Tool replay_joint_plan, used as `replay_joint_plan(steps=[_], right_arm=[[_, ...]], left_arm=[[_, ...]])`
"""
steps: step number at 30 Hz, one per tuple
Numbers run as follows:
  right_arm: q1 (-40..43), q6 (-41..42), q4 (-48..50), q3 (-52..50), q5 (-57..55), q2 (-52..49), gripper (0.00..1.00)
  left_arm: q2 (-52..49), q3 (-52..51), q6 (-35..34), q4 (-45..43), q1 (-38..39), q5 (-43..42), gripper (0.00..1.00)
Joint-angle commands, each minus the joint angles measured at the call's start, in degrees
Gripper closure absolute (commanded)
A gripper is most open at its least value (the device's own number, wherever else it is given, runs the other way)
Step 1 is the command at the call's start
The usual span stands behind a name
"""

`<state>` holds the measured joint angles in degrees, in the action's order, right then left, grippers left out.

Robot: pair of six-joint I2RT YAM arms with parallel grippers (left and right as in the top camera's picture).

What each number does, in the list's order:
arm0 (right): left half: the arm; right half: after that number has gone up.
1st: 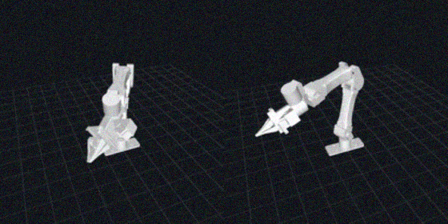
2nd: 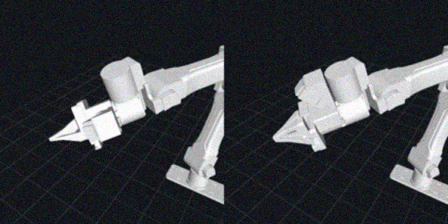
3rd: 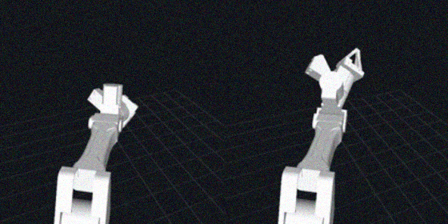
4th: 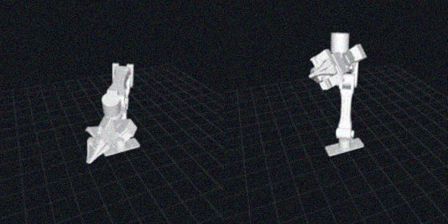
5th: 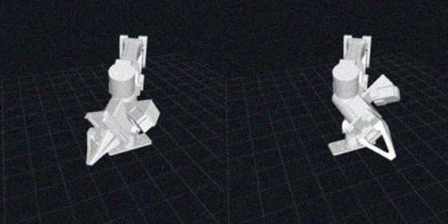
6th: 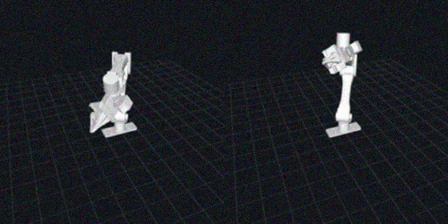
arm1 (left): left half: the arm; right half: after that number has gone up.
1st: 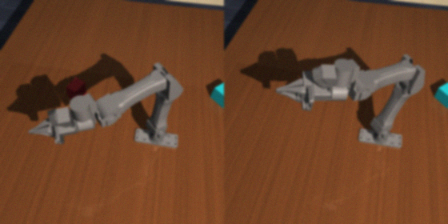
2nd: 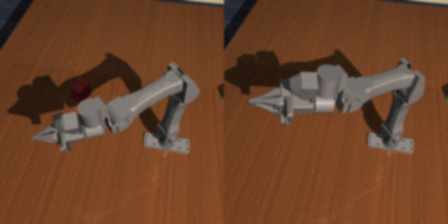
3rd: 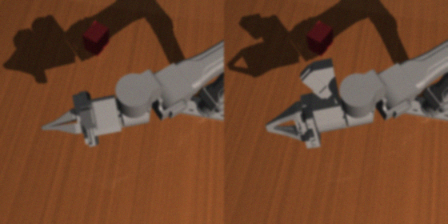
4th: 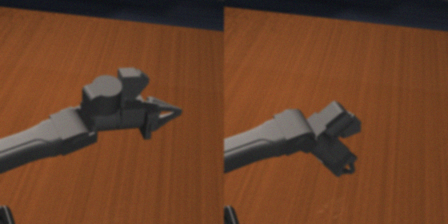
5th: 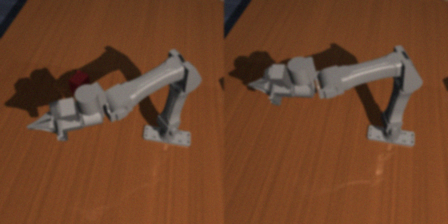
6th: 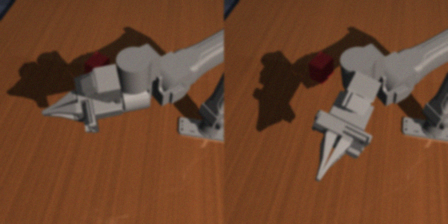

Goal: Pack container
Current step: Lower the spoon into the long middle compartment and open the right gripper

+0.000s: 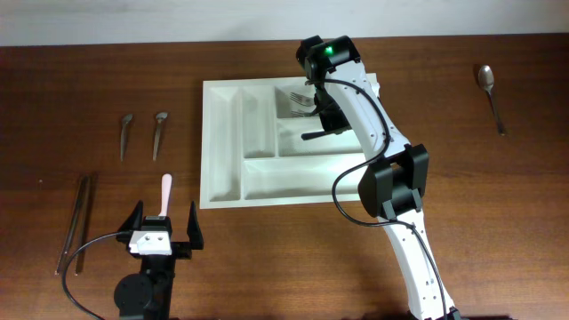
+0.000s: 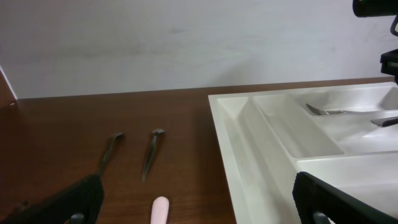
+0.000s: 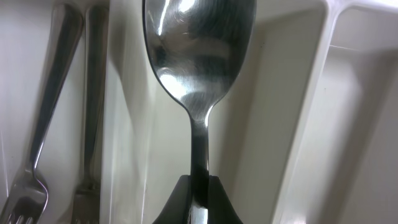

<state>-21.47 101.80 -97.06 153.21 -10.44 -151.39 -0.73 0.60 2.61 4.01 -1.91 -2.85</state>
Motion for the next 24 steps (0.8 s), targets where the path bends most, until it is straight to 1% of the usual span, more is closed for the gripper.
replay_joint_plan(steps=[1, 6, 8, 11, 16, 19, 22, 23, 24], right_arm=[[0.0, 0.7, 0.0, -0.4, -0.3, 2.0, 0.96], [0.0, 0.7, -0.1, -0.4, -0.1, 2.0, 0.95], [0.0, 0.7, -0.1, -0.4, 0.2, 2.0, 0.89], [0.0, 0.7, 0.0, -0.4, 0.8, 2.0, 0.88], [-0.3, 0.7, 0.4, -0.4, 1.0, 2.0, 0.80], [-0.4, -1.6, 0.4, -0.4, 0.4, 2.0, 0.71], [-0.4, -5.8, 0.4, -0.4, -3.8, 2.0, 0.55], [-0.2, -8.4, 0.4, -0.3, -7.0, 2.1, 0.49], [-0.1, -10.0, 0.4, -0.3, -8.9, 2.1, 0.46]], left_arm=[[0.4, -0.1, 0.7, 0.4, -0.1, -0.8, 0.01], [0.4, -0.1, 0.7, 0.4, -0.1, -0.8, 0.01], [0.4, -0.1, 0.7, 0.4, -0.1, -0.8, 0.01], [0.4, -0.1, 0.7, 0.4, -0.1, -0.8, 0.01], [0.4, -0.1, 0.7, 0.4, -0.1, -0.8, 0.01], [0.4, -0.1, 0.7, 0.4, -0.1, -0.8, 0.01], [0.4, -0.1, 0.7, 0.4, -0.1, -0.8, 0.01], [0.4, -0.1, 0.7, 0.4, -0.1, -0.8, 0.01], [0.4, -0.1, 0.7, 0.4, -0.1, -0.8, 0.01]])
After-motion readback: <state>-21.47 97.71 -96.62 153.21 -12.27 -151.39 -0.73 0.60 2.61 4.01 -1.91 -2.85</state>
